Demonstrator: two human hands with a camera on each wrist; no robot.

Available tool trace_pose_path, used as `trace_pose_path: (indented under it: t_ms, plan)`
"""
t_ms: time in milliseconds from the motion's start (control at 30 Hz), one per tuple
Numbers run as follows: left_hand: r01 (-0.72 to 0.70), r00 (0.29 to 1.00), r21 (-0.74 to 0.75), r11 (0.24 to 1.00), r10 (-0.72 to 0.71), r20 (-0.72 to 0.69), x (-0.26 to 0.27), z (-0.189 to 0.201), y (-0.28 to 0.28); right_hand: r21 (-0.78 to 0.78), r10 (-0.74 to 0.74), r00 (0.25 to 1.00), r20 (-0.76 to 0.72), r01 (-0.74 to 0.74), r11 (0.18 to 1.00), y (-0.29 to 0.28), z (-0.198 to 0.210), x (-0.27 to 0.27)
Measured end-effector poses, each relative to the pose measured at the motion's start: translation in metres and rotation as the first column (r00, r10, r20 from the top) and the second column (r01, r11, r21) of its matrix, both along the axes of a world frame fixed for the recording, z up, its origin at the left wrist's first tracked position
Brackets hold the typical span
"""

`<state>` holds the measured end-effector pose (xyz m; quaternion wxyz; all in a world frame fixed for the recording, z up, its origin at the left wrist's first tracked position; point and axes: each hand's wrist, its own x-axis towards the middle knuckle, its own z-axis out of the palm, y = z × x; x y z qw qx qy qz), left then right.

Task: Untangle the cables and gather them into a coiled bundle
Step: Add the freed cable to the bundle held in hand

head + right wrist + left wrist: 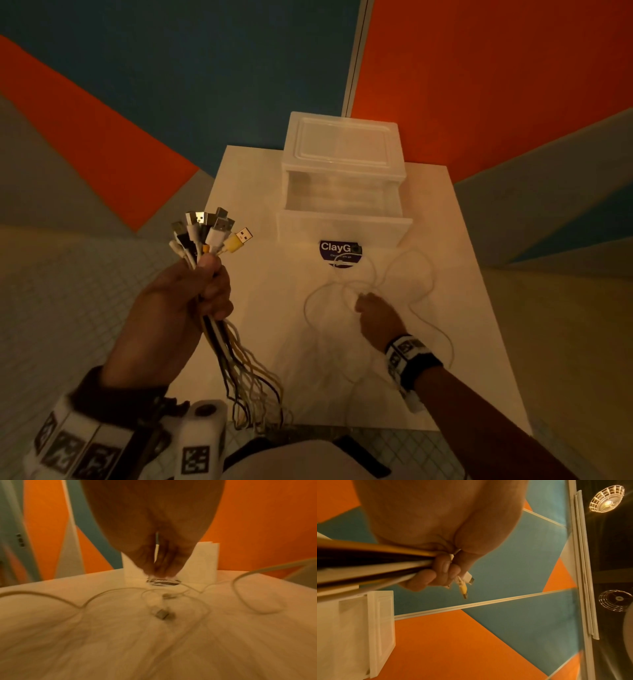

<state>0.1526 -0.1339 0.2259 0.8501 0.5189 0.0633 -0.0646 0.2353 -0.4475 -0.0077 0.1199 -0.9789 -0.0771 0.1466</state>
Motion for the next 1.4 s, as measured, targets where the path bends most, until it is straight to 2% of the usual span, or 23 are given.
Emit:
trace_pose_path:
  t_ms: [67, 133, 200, 300, 367, 433, 467, 567, 633, 700, 767, 800, 867, 900, 1000, 1100, 1333, 1400]
  plan:
    - [-0.021, 1.000, 0.021, 1.000, 0.021, -0.013, -0.001, -0.002, -0.001, -0.126, 0.082, 0.993, -0.081, -0.092, 0.988, 0.016, -0.016, -0.006]
    - [-0.035, 0.999, 0.041, 0.999, 0.035, -0.019, -0.001, -0.003, -0.003, -0.265, 0.062, 0.996, -0.058, -0.075, 0.961, 0.020, -0.026, -0.008]
    - [-0.036, 0.999, 0.055, 0.998, 0.037, -0.018, -0.002, -0.001, -0.004, -0.321, 0.042, 0.999, -0.023, -0.047, 0.946, 0.021, -0.031, -0.008]
    - [-0.039, 0.999, 0.065, 0.997, 0.040, -0.025, -0.003, -0.001, -0.004, -0.368, 0.034, 0.995, -0.098, -0.068, 0.927, 0.021, -0.024, -0.007]
    - [-0.047, 0.999, 0.055, 0.997, 0.048, -0.018, 0.000, -0.003, -0.003, -0.222, -0.034, 0.995, -0.098, 0.012, 0.975, 0.024, -0.003, -0.001]
    - [-0.049, 0.998, 0.044, 0.998, 0.050, -0.022, 0.002, -0.004, -0.002, 0.072, -0.106, 0.994, 0.030, 0.104, 0.992, 0.026, 0.037, 0.006]
    - [-0.049, 0.998, 0.035, 0.998, 0.050, -0.025, 0.003, -0.004, -0.002, 0.244, -0.154, 0.980, 0.123, 0.120, 0.962, 0.026, 0.064, 0.009]
    - [-0.048, 0.999, 0.011, 0.999, 0.048, -0.018, 0.010, -0.006, -0.005, 0.632, -0.270, 0.918, 0.290, 0.028, 0.774, 0.024, 0.158, 0.018]
    - [-0.041, 0.999, 0.010, 0.999, 0.041, -0.003, 0.016, -0.008, -0.008, 0.843, -0.278, 0.940, 0.198, -0.019, 0.538, 0.022, 0.217, 0.020]
    - [-0.029, 1.000, 0.000, 1.000, 0.029, 0.002, 0.021, -0.008, -0.012, 0.954, -0.168, 0.983, 0.075, -0.022, 0.298, 0.017, 0.260, 0.018]
    - [-0.022, 1.000, -0.016, 1.000, 0.022, 0.012, 0.027, -0.008, -0.016, 0.985, -0.069, 0.996, 0.060, -0.048, 0.166, 0.017, 0.284, 0.012]
    - [-0.024, 1.000, -0.024, 0.999, 0.025, 0.016, 0.030, -0.008, -0.018, 0.985, -0.058, 0.994, 0.090, -0.080, 0.153, 0.020, 0.289, 0.009]
    - [-0.040, 0.999, -0.060, 0.997, 0.041, 0.015, 0.035, -0.007, -0.024, 0.968, -0.067, 0.987, 0.147, -0.130, 0.215, 0.032, 0.284, 0.003]
    - [-0.053, 0.999, -0.088, 0.995, 0.053, 0.005, 0.037, -0.007, -0.028, 0.963, -0.062, 0.988, 0.138, -0.120, 0.241, 0.041, 0.277, 0.002]
    - [-0.096, 0.995, -0.132, 0.987, 0.094, -0.023, 0.042, -0.005, -0.041, 0.975, -0.049, 0.999, 0.014, -0.002, 0.223, 0.071, 0.252, -0.004]
    - [-0.104, 0.995, -0.098, 0.990, 0.103, -0.018, 0.044, -0.005, -0.051, 0.968, -0.075, 0.997, -0.031, 0.048, 0.244, 0.100, 0.238, -0.011]
    - [-0.051, 0.996, 0.039, 0.998, 0.048, 0.069, 0.034, -0.005, -0.066, 0.944, -0.195, 0.978, 0.076, -0.007, 0.330, 0.131, 0.240, -0.015]
    - [-0.046, 0.996, 0.072, 0.996, 0.040, 0.082, 0.034, -0.007, -0.068, 0.938, -0.241, 0.970, 0.032, 0.054, 0.342, 0.134, 0.238, -0.016]
